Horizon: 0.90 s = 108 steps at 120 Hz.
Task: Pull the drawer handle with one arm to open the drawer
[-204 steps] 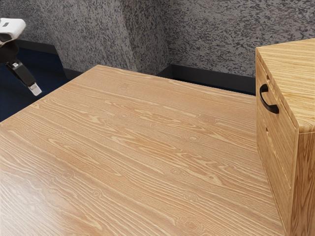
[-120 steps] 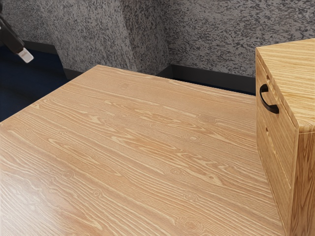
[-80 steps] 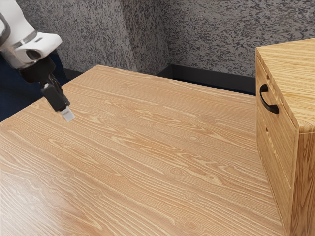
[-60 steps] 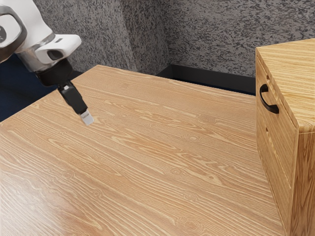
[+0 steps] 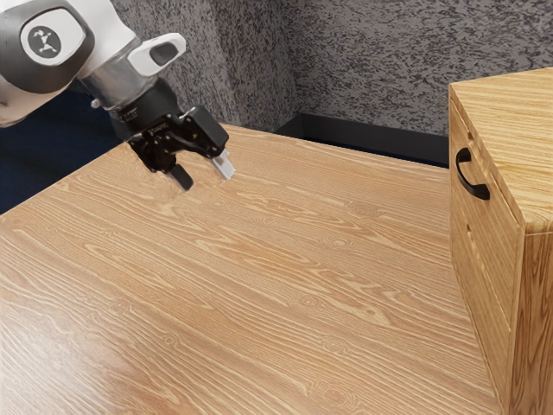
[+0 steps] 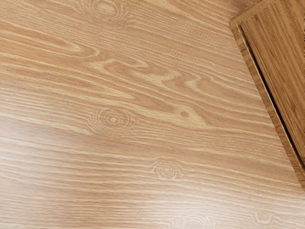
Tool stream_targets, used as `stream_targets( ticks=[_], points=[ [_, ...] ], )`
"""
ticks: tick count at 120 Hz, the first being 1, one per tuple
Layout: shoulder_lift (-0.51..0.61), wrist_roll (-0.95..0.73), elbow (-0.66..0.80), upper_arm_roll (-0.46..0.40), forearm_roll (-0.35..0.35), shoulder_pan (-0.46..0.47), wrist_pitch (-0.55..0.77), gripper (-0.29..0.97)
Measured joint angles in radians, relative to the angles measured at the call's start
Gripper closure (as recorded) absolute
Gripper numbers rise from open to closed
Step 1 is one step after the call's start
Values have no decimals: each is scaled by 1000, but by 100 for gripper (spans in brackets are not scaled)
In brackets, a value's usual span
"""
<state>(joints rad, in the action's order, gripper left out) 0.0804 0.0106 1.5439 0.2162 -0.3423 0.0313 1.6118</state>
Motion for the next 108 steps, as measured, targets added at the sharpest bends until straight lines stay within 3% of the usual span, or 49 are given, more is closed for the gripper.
stream_targets(
  ticks=[40, 62, 89, 108],
  points=[
    [-256, 162, -274, -113, -53, 25, 33, 2],
    [-391, 219, -427, -117, -75, 45, 20, 2],
    [-452, 278, -542, -113, -140, 108, 15, 2],
    [-465, 352, -539, -123, -197, 150, 31, 2]
  ],
)
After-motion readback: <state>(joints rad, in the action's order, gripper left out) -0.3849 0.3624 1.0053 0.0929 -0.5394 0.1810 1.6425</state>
